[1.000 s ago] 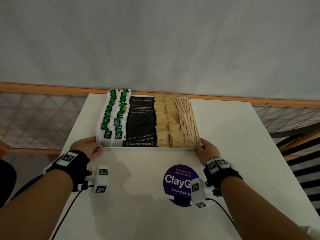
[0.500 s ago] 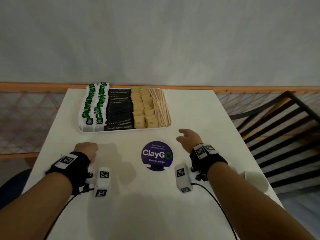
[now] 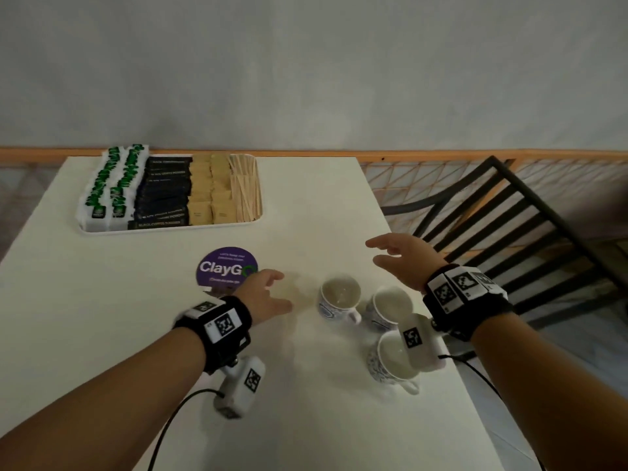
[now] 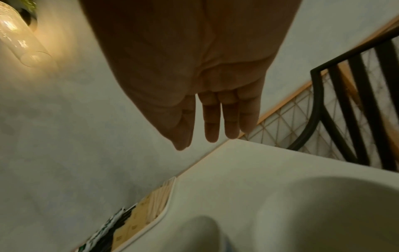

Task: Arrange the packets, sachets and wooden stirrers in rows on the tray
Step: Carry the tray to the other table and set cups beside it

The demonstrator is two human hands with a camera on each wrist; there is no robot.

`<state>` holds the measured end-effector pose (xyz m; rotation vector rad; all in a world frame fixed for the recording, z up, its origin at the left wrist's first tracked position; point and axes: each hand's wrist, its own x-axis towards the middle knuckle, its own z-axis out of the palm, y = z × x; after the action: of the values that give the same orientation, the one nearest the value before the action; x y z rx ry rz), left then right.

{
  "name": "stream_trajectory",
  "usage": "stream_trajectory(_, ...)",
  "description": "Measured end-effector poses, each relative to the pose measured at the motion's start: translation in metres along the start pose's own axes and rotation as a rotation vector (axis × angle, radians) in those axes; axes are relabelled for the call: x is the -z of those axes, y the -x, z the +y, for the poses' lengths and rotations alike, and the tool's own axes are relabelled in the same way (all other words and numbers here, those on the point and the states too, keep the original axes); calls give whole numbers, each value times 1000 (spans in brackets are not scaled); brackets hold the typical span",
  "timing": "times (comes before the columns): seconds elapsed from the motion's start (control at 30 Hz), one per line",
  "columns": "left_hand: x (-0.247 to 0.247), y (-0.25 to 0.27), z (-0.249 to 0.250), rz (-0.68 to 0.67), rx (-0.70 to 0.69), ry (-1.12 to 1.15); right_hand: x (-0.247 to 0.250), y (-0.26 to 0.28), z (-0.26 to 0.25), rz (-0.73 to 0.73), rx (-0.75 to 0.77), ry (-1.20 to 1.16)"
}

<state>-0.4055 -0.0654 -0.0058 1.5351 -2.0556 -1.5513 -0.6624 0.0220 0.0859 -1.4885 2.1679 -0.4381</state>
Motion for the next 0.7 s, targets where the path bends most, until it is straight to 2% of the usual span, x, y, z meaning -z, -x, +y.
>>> stream_trajectory(0.2,-55,4,41,-64,-75,-162,0,21,64,-181,-3,65)
stream_trajectory(0.37,-77,5,55,1,-41,-227,-5,40,99,-237,-33,19)
stream_trajectory(0.53,-86,1,63,60,-21,-257,-19,45,114,-352,-95,21)
stream_trajectory(0.7,-90,-1,63,99,-24,-265,-17,45,106,-390,-16,148)
